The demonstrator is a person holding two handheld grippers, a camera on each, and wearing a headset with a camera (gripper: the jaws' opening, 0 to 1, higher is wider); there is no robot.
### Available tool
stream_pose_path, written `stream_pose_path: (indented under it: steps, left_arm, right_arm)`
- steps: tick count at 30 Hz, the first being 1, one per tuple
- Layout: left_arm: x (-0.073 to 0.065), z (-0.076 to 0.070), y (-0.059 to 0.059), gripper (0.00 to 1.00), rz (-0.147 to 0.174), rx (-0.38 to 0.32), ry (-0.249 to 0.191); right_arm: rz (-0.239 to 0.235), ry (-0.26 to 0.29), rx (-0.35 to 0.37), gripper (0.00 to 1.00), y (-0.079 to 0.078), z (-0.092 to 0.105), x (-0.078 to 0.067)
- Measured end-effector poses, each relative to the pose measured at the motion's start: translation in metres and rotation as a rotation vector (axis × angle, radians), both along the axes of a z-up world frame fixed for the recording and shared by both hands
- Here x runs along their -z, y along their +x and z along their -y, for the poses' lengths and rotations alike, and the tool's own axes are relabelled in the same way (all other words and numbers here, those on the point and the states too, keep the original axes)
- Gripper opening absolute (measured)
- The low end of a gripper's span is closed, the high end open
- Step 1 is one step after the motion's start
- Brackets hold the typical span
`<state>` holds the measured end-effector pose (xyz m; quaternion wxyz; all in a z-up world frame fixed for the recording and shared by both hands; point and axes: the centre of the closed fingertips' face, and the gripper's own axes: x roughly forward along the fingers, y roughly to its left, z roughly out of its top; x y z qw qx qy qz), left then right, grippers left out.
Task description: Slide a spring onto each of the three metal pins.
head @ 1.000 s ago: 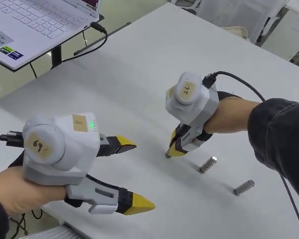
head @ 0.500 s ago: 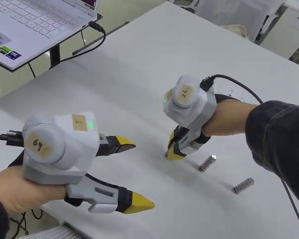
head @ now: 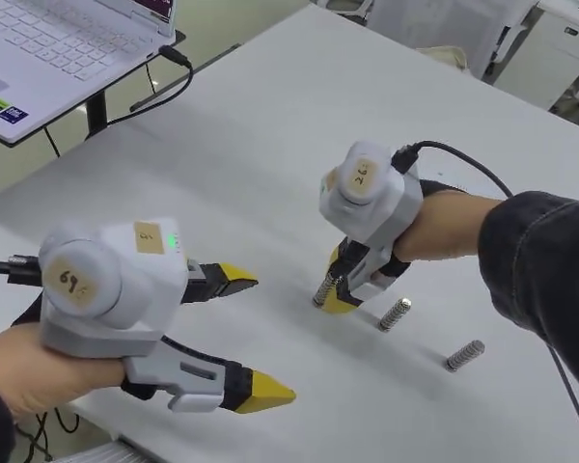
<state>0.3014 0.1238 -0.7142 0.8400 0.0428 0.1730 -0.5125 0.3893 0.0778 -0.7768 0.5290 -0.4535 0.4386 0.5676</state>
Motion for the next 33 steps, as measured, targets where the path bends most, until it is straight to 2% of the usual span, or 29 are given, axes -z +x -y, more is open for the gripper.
stream_pose_path:
  steps: [6,13,16,22,25,33]
  left_arm:
    - [-0.002,0.001,0.002,0.68,0.0,0.005,0.008]
    - [-0.006,0.004,0.004,0.68,0.0,0.012,0.016]
    - [-0.006,0.005,0.005,0.68,-0.002,0.016,0.02]
    - [-0.007,0.008,0.007,0.67,-0.004,0.022,0.031]
    - [-0.007,0.009,0.008,0.67,-0.006,0.023,0.034]
    - [-0.009,0.012,0.01,0.68,-0.003,0.033,0.047]
  right_arm:
    - [0.013,0.033,0.039,0.34,0.001,0.007,-0.007]
    - [0.039,0.105,0.099,0.43,0.004,0.011,-0.021]
    - [0.043,0.12,0.112,0.45,0.004,0.014,-0.025]
    - [0.066,0.216,0.19,0.52,0.006,0.02,-0.036]
    - [0.079,0.246,0.22,0.57,0.007,0.025,-0.038]
    - [0.116,0.362,0.323,0.63,0.011,0.04,-0.059]
